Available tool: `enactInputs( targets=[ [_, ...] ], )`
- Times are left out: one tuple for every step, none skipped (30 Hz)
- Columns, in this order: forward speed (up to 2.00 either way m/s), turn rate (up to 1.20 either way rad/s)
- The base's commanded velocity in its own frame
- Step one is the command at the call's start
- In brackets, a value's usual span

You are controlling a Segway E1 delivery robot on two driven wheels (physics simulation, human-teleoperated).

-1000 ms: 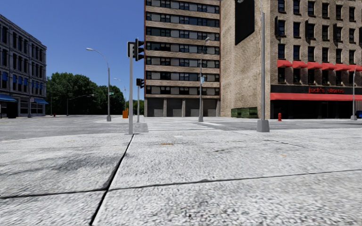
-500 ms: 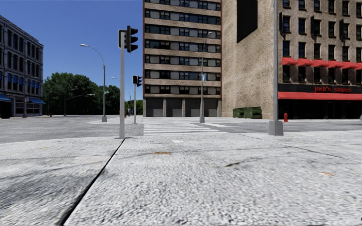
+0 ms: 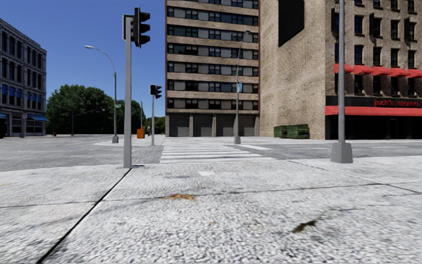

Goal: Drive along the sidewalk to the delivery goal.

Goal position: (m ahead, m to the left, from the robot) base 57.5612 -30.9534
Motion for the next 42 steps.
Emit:
enactInputs(
  targets=[
    [2.0, 0.0],
    [2.0, 0.0],
    [2.0, 0.0],
    [2.0, 0.0],
    [2.0, 0.0],
    [2.0, 0.0],
    [2.0, 0.0],
    [2.0, 0.0],
    [2.0, 0.0],
    [2.0, 0.0],
    [2.0, 0.0],
    [2.0, 0.0],
    [2.0, 0.0],
    [2.0, 0.0],
    [2.0, 0.0],
    [2.0, 0.0],
    [2.0, 0.0],
    [2.0, 0.0],
    [2.0, 0.0],
    [2.0, 0.0],
    [2.0, 0.0],
    [2.0, 0.0],
    [2.0, 0.0],
    [2.0, 0.0],
    [2.0, 0.0],
    [2.0, 0.0],
    [2.0, 0.0],
    [2.0, 0.0],
    [2.0, 0.0],
    [2.0, 0.0],
    [2.0, 0.0],
    [2.0, 0.0],
    [2.0, 0.04],
    [2.0, 0.04],
    [2.0, 0.09],
    [2.0, 0.11],
    [2.0, 0.11],
    [2.0, 0.12],
    [2.0, 0.15],
    [2.0, 0.19],
    [2.0, 0.19],
    [2.0, 0.21]
  ],
)
